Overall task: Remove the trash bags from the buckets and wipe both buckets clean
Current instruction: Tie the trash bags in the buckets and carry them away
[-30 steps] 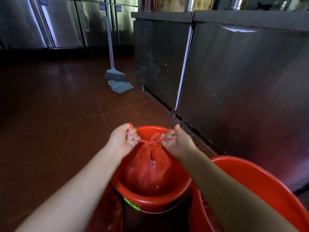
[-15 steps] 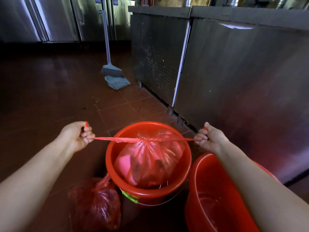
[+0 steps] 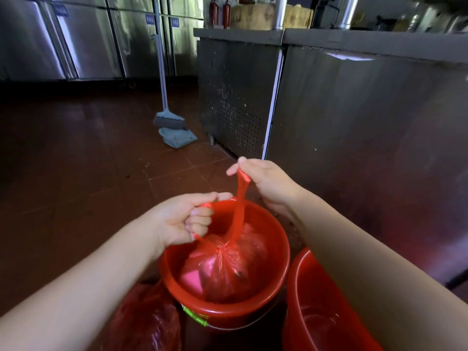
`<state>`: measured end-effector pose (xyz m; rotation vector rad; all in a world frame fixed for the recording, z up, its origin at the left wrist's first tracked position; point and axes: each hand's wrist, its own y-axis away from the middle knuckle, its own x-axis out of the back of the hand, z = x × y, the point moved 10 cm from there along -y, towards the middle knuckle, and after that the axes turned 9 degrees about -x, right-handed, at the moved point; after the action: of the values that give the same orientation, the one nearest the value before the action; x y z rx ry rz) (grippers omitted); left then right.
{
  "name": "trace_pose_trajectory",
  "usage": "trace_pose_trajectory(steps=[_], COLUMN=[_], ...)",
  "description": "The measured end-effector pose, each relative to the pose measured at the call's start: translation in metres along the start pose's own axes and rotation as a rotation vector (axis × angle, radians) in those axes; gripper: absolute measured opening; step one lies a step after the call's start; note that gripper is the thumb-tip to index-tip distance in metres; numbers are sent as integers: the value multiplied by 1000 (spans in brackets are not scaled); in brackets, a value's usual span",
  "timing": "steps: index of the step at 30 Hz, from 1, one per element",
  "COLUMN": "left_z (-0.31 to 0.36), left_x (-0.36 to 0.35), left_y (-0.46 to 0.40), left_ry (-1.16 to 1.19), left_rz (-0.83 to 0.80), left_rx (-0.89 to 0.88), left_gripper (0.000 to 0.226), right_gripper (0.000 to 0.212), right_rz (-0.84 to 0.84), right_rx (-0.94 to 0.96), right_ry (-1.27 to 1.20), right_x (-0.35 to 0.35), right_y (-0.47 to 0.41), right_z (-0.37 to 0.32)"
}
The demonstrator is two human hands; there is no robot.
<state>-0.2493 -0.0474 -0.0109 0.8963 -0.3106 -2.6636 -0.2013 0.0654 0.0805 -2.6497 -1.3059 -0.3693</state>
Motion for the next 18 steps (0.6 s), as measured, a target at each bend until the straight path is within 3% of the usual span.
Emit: trace_pose_trajectory(steps=[2,5,9,11,14,18], left_z=[-6,-4,-6,-10,-7,19], left_x=[-20,-23,-7,-5,-5,28], left_y=[-4,-7,-6,-5,-5,1], left_ry=[-87,-96,33,91,165,304], left_rz=[-46,10,115,134,154,290], left_rx=[-1,-8,15,14,0,-61], left_gripper=[28,18,24,26,21,12], right_gripper=[32,31,37,40,34,29], right_rz=[-8,-21,-37,-38,-164,-207], right_rx=[5,-32,-182,-266,-309,-130], right_ry=[-21,-101,-497,-564,-386,-80], right_x=[-7,-9,-10,-24,-62,-68], right_y=[-2,-1,2,11,34,46], right_z=[-8,-2,41,73,112,115])
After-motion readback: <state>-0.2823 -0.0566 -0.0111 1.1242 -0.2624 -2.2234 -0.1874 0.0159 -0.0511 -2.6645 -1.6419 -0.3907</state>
